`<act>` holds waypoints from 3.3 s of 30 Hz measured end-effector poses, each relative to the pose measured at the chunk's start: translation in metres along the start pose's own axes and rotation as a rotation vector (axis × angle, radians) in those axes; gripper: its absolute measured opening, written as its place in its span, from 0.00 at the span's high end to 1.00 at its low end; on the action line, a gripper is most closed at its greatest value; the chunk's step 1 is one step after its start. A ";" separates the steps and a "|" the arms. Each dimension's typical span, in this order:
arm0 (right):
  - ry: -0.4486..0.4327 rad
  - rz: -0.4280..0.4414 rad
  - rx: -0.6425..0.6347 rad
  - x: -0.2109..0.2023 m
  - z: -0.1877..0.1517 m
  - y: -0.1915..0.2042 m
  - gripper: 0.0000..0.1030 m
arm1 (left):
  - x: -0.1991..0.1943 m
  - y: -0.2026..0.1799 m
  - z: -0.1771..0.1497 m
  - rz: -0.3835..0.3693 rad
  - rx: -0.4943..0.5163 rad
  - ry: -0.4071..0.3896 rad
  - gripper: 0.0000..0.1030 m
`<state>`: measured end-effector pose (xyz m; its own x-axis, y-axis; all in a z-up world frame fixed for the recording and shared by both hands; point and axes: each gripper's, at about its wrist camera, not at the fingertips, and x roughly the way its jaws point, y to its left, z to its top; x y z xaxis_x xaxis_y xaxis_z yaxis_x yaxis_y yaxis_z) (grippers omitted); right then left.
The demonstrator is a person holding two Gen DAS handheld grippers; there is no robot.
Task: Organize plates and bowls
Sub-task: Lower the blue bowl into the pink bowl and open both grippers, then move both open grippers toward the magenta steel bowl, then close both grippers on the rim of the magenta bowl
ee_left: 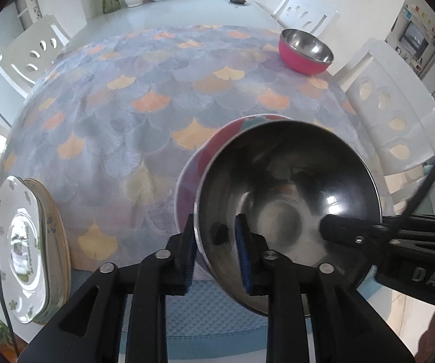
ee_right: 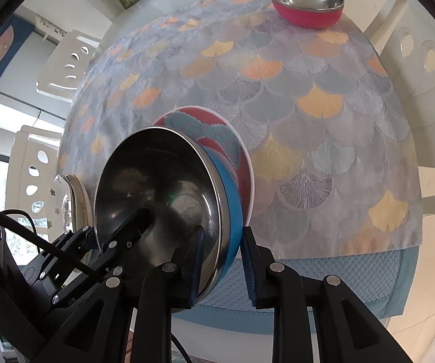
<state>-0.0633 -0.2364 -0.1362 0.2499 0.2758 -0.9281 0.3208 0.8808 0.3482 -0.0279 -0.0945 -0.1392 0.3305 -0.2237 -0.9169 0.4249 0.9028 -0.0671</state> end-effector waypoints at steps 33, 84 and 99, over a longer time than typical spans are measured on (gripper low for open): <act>0.027 0.044 -0.051 -0.006 -0.011 -0.004 0.76 | -0.005 0.014 -0.015 0.015 -0.049 0.007 0.72; -0.358 -0.061 0.215 -0.001 0.252 -0.168 0.45 | 0.163 -0.113 0.298 -0.196 0.209 0.042 0.48; -0.321 -0.099 0.182 0.027 0.258 -0.170 0.73 | 0.174 -0.126 0.282 -0.229 0.335 0.052 0.85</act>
<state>0.1246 -0.4780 -0.1870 0.4737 0.0325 -0.8801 0.5077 0.8065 0.3030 0.2137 -0.3511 -0.1796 0.1557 -0.3785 -0.9124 0.7365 0.6600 -0.1481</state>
